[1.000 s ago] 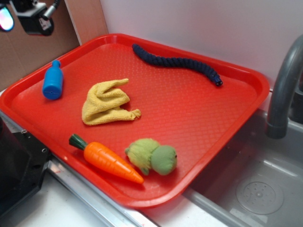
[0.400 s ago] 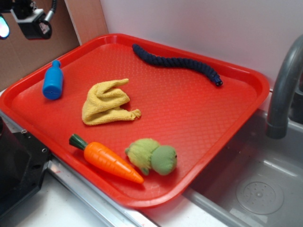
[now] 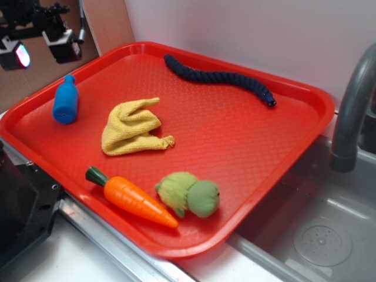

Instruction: Grab the blue bottle.

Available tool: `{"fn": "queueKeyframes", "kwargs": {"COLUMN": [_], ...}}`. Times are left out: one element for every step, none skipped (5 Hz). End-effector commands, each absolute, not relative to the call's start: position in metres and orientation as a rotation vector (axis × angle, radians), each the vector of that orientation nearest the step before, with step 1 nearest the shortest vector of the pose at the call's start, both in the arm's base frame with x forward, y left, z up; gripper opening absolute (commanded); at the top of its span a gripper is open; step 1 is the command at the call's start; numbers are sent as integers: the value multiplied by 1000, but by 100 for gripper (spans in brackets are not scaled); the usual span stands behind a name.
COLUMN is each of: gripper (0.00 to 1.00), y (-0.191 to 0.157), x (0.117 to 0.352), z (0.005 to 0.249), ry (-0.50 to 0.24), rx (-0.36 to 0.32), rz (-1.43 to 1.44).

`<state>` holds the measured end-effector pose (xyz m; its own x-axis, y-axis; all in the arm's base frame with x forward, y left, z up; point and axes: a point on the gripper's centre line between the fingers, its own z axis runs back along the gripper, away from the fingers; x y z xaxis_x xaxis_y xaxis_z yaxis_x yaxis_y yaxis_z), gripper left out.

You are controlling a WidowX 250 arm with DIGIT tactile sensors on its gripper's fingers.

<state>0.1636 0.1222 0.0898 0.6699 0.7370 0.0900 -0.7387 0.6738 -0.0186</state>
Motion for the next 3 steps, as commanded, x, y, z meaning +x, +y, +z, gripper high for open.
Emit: {"fn": "queueKeyframes", "kwargs": {"gripper": [100, 0, 0], "y": [149, 146, 141], "x": [163, 178, 180], "z": [29, 9, 22], "ry": [-14, -6, -38], "rx": [96, 114, 124], "rz": [902, 874, 860]}}
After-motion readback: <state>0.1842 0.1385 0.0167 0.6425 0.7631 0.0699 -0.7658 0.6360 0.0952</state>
